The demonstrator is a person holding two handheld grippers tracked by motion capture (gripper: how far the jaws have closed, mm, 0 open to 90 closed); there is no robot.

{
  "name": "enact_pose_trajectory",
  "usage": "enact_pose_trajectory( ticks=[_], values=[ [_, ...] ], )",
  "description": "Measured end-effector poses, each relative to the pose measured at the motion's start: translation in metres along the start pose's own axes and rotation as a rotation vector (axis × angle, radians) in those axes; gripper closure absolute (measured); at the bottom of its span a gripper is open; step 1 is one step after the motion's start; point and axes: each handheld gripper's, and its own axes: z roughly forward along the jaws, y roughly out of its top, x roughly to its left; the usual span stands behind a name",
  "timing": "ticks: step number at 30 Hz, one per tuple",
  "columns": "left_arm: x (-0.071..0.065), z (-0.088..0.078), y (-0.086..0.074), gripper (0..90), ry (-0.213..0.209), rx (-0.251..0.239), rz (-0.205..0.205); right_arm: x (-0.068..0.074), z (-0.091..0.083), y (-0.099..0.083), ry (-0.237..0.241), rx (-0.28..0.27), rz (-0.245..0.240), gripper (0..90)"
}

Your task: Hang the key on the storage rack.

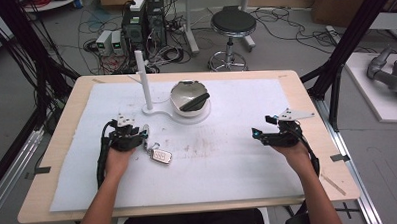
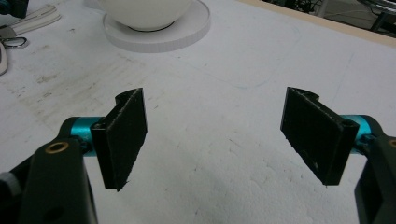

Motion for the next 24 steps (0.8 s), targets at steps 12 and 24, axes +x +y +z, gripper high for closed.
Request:
enact_pose_trajectory(
  ticks=[12, 24],
  values=[
    [-0.006, 0.006, -0.001, 58.1, -0.001, 0.012, 0.002, 0.000, 0.001, 0.000, 0.007, 0.001, 0.000, 23.3],
    [-0.021, 0.016, -0.003, 41.5, -0.049, 0.053, 0.031, 0.000, 0.001, 0.000, 0.008, 0.005, 0.001, 23.4]
  ],
)
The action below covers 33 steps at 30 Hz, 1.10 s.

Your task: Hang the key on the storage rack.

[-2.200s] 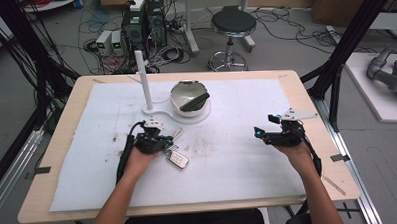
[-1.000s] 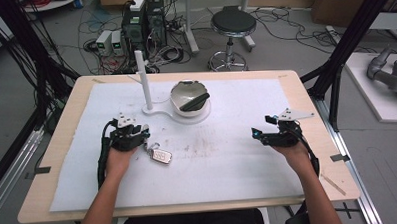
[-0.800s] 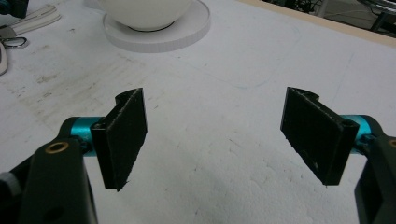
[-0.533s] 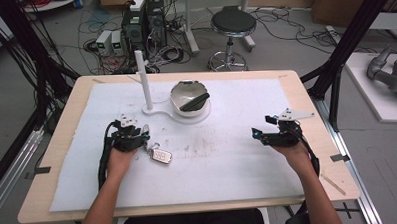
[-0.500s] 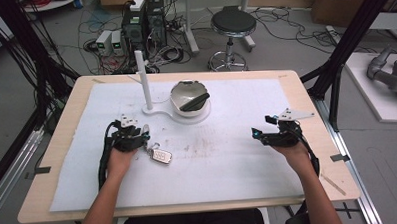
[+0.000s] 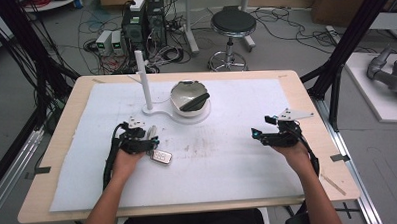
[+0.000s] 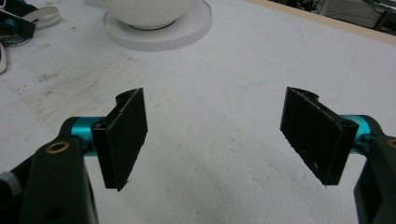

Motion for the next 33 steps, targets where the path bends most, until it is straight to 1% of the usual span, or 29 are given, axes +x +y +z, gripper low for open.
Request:
enact_pose_trajectory(
  ticks=[1, 2, 4, 6, 10, 12, 15, 19, 20, 23, 24, 26, 28, 32, 33],
  values=[
    [0.000, 0.000, 0.000, 42.7, 0.009, 0.003, 0.003, 0.000, 0.000, 0.000, 0.000, 0.000, 0.000, 23.4],
    [0.000, 0.000, 0.000, 45.4, 0.011, -0.003, 0.004, 0.000, 0.000, 0.000, 0.000, -0.001, -0.003, 23.4],
    [0.002, -0.001, 0.000, 50.7, 0.008, -0.002, 0.008, 0.000, -0.001, 0.000, 0.001, 0.000, 0.006, 23.4],
    [0.001, -0.002, 0.000, 50.5, 0.009, 0.001, 0.007, 0.000, 0.000, 0.000, 0.001, -0.001, -0.001, 23.3],
    [0.001, -0.004, 0.000, 48.1, 0.011, -0.021, -0.016, -0.001, 0.000, 0.000, 0.003, 0.000, -0.004, 23.4],
    [0.004, -0.008, 0.000, 47.2, 0.017, -0.042, -0.044, -0.001, -0.001, 0.000, 0.003, 0.002, 0.000, 23.3],
    [0.013, -0.014, -0.001, 48.2, 0.011, -0.072, -0.096, -0.001, -0.001, 0.000, 0.003, -0.001, 0.002, 23.4],
    [0.021, -0.017, -0.004, 50.7, 0.015, -0.081, -0.118, 0.000, -0.001, 0.000, 0.003, -0.001, 0.001, 23.4],
    [0.021, -0.017, -0.005, 50.8, 0.009, -0.086, -0.127, 0.000, -0.001, 0.000, 0.003, 0.000, 0.002, 23.4],
    [0.021, -0.015, -0.005, 51.7, -0.007, -0.084, -0.130, 0.000, -0.001, 0.000, 0.003, 0.002, -0.003, 23.4],
    [0.021, -0.016, -0.005, 51.7, -0.019, -0.087, -0.137, 0.000, -0.001, 0.000, 0.005, 0.001, -0.003, 23.5],
    [0.022, -0.018, -0.005, 51.7, -0.015, -0.106, -0.149, 0.000, 0.000, 0.000, 0.006, 0.003, -0.001, 23.5],
    [0.023, -0.019, -0.005, 52.4, -0.005, -0.109, -0.146, 0.000, 0.000, 0.000, 0.006, 0.003, 0.000, 23.4],
    [0.023, -0.014, -0.007, 53.3, 0.003, -0.072, -0.137, 0.000, 0.000, -0.001, 0.006, 0.007, -0.006, 23.5],
    [0.023, -0.013, -0.008, 53.4, -0.005, -0.071, -0.139, 0.000, 0.000, -0.001, 0.006, 0.005, -0.003, 23.5]
  ],
)
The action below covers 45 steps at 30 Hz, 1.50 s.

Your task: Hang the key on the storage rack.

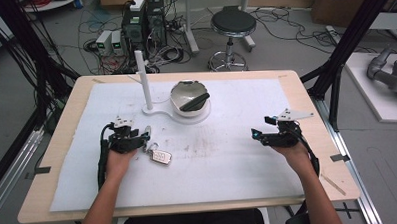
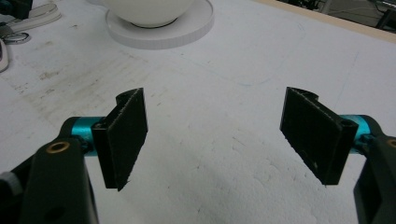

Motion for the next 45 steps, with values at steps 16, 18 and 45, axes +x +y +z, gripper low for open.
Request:
enact_pose_trajectory(
  ticks=[16, 18, 45],
  values=[
    [-0.018, 0.006, -0.002, 47.4, -0.044, 0.035, 0.085, 0.000, 0.000, 0.000, 0.002, 0.003, -0.001, 23.8],
    [-0.021, 0.007, -0.002, 47.2, -0.037, 0.043, 0.110, 0.000, 0.000, 0.000, 0.001, 0.003, -0.002, 23.8],
    [-0.033, 0.008, -0.002, 76.0, 0.056, 0.061, 0.190, -0.001, 0.000, 0.000, 0.007, 0.005, 0.000, 24.1]
  ],
)
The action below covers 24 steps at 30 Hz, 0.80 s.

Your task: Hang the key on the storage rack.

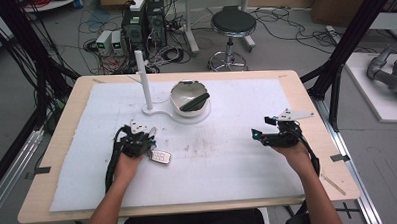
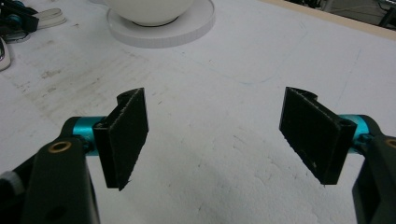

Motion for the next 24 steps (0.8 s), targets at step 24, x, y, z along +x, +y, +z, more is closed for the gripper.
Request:
enact_pose_trajectory(
  ticks=[24],
  values=[
    [0.018, -0.063, 0.032, 86.7, -0.074, -0.410, -0.128, 0.000, -0.001, 0.000, -0.004, -0.001, 0.006, 24.3]
  ],
)
